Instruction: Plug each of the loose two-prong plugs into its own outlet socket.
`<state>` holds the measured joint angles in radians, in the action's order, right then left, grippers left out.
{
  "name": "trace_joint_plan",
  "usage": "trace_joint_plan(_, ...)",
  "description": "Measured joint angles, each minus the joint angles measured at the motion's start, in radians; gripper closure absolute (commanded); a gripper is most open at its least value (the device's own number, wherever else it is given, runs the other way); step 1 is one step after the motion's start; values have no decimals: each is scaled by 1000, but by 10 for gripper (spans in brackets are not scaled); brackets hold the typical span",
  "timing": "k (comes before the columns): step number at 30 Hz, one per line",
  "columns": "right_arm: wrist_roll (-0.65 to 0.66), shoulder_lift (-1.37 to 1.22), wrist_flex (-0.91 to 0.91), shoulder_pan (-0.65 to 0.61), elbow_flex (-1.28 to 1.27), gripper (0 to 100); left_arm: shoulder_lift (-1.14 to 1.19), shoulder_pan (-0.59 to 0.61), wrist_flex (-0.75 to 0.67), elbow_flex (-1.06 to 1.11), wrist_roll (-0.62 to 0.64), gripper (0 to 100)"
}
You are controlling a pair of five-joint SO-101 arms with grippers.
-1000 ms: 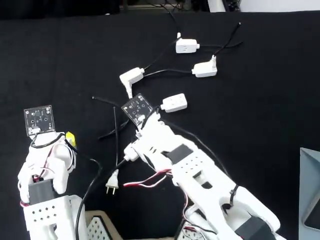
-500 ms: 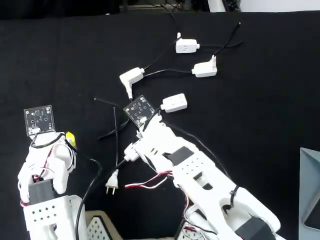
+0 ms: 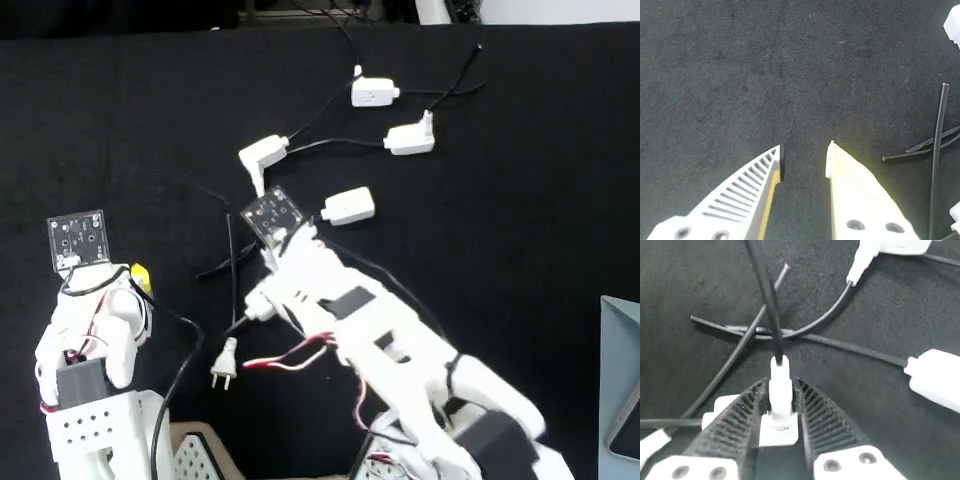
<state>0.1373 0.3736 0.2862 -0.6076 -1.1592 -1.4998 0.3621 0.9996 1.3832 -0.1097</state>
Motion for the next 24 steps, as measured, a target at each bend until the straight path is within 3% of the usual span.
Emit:
trace_joint_plan(13, 0, 146, 2, 0, -89, 987, 0, 0, 0, 11, 0, 840)
trace_joint_plan(18, 2, 315, 126, 0, -107, 987, 0, -80, -72, 34, 0, 840)
trace_joint_plan(24, 3, 532, 252, 0, -107, 987, 0, -180, -235, 34, 157, 844)
